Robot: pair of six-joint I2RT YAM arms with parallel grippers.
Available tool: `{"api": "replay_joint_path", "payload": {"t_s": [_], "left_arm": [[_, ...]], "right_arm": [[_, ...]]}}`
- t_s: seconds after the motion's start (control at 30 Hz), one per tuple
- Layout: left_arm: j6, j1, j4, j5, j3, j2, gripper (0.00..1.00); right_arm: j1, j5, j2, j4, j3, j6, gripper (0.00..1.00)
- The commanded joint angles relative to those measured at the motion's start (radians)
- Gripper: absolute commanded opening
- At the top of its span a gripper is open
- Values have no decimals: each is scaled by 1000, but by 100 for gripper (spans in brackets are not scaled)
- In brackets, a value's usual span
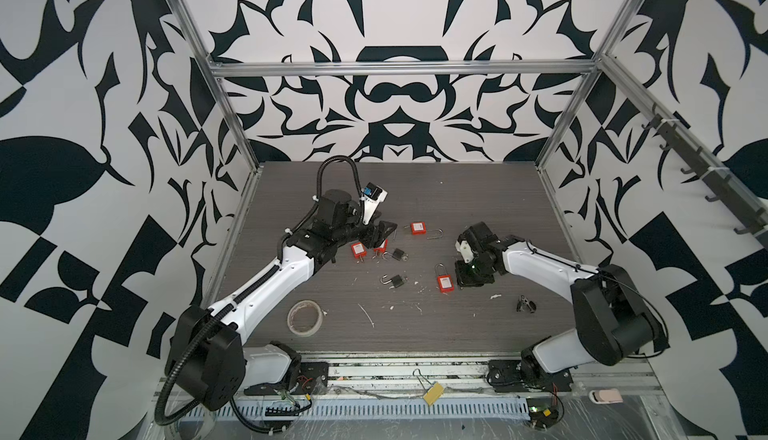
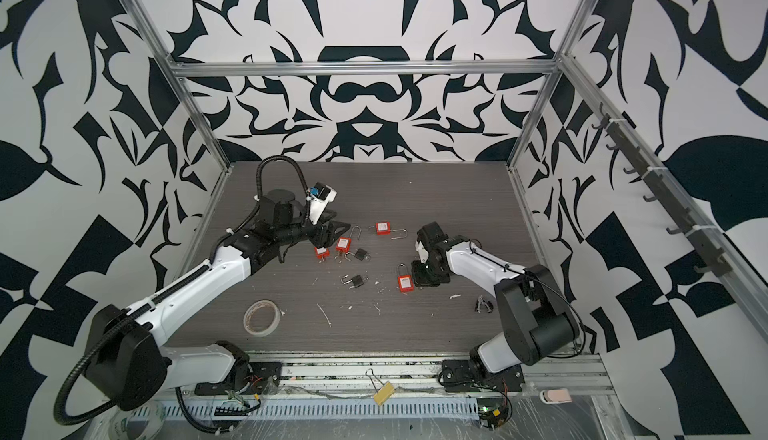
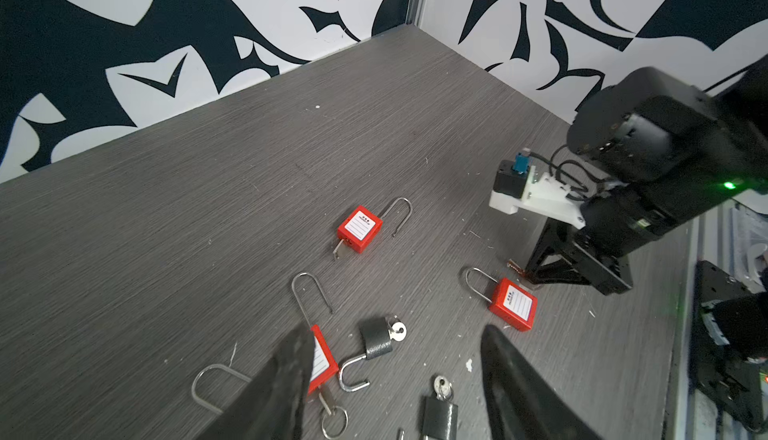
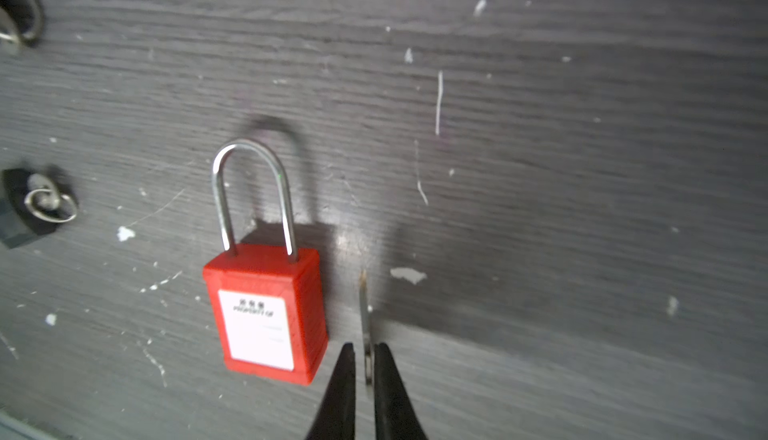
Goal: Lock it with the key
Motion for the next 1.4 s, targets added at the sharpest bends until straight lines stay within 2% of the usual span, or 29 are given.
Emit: {"api": "replay_joint_path", "payload": {"t_s": [0.0,0.13,0.27,0.43,0.53,0.6,0.67,0.73,0.87,1.0,1.1,1.17,1.27,1.37], "left_arm": [[-36,2,-32,15,-23,-66,66],[-66,2,-58,13,-47,-106,66],[-90,2,-75,10,-69,-148,66],[-123,2,-123,-8,-75,-188,66],[-130,2,-176,-40,-65,-209,67],[-135,4,-220,-75,-58,-221,67],[-148,10,-262,-106,-51,-235,67],[-165,23,-297,-103,-47,-250,67],[-220,54,-336,-73,-57,-284,69],[-270,97,-373,-52,-64,-295,70],[-311,156,-399,7,-63,-280,70],[-335,187,-401,44,-66,-271,70],[-356,212,-368,93,-83,-262,69],[-358,213,-336,83,-94,-254,69]], "right_arm": [[7,-4,11,12,15,2,21],[10,66,-14,-37,42,-4,30],[11,79,-80,-50,50,-6,38],[33,152,-137,-120,99,-25,40],[142,239,-151,-145,163,-66,41],[261,309,-150,-106,186,-146,44],[342,313,-149,-24,174,-243,47],[372,276,-143,67,154,-309,51],[386,178,-90,192,149,-440,52],[405,61,-25,232,162,-704,54],[405,-13,16,230,177,-906,56],[405,-27,55,231,200,-992,58],[405,-85,143,134,292,-1075,59],[404,-126,234,56,388,-1111,60]]}}
